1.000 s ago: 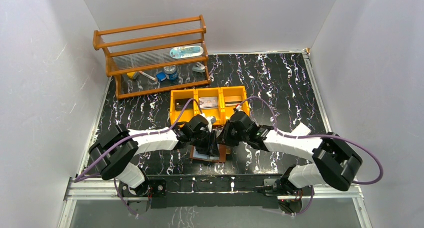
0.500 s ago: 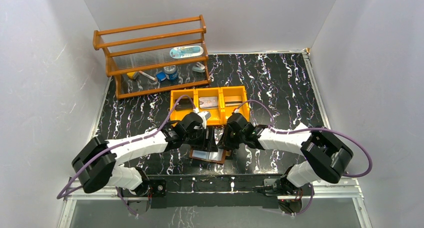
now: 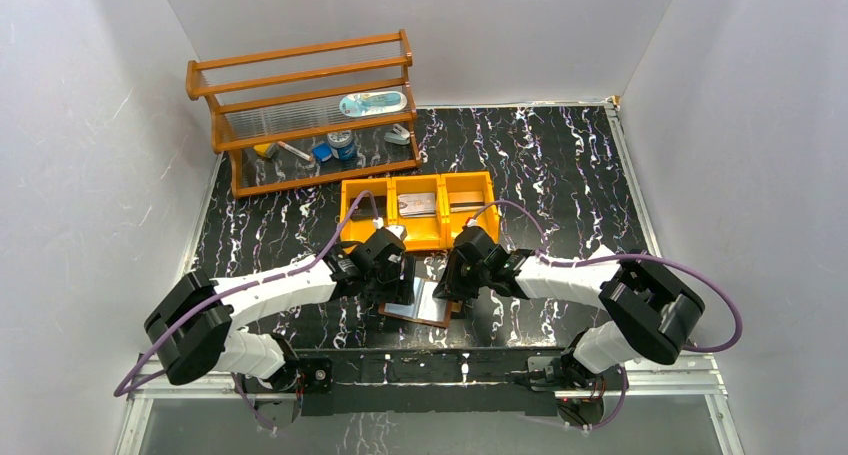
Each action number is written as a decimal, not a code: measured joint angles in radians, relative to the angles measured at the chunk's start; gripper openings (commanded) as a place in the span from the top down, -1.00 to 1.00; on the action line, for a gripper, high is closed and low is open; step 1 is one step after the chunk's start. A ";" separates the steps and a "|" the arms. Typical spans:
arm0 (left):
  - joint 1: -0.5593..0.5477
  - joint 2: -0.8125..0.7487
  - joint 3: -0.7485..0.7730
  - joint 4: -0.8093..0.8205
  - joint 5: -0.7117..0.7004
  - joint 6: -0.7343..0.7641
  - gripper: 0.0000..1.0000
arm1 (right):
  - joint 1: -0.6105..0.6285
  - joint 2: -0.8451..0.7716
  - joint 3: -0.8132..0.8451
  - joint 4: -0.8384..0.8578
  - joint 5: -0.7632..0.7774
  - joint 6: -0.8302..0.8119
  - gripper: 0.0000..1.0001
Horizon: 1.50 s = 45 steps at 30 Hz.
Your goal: Take the credit cards out of the card holder
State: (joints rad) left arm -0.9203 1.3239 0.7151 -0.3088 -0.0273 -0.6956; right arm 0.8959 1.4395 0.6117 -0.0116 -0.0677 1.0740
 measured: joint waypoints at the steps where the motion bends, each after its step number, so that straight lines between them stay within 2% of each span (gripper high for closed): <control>1: 0.000 0.001 0.000 -0.003 -0.001 0.000 -0.26 | 0.000 0.000 0.000 0.000 0.000 0.000 0.49; 16: 0.000 0.008 -0.002 0.029 0.035 0.008 -0.18 | 0.000 0.008 -0.006 0.015 -0.014 0.000 0.49; 24: 0.000 0.017 0.000 0.023 0.034 0.011 -0.32 | 0.000 0.009 -0.006 0.018 -0.018 0.000 0.48; 31: 0.000 -0.007 0.026 -0.020 -0.012 0.008 -0.28 | 0.000 0.018 -0.006 0.026 -0.021 0.001 0.48; 45: 0.000 0.068 0.064 0.001 0.034 0.011 -0.25 | 0.000 0.029 -0.008 0.045 -0.033 0.004 0.47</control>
State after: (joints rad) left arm -0.9203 1.3914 0.7788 -0.3077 0.0063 -0.6842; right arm 0.8959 1.4681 0.6041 0.0338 -0.1009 1.0779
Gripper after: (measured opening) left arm 0.623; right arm 0.260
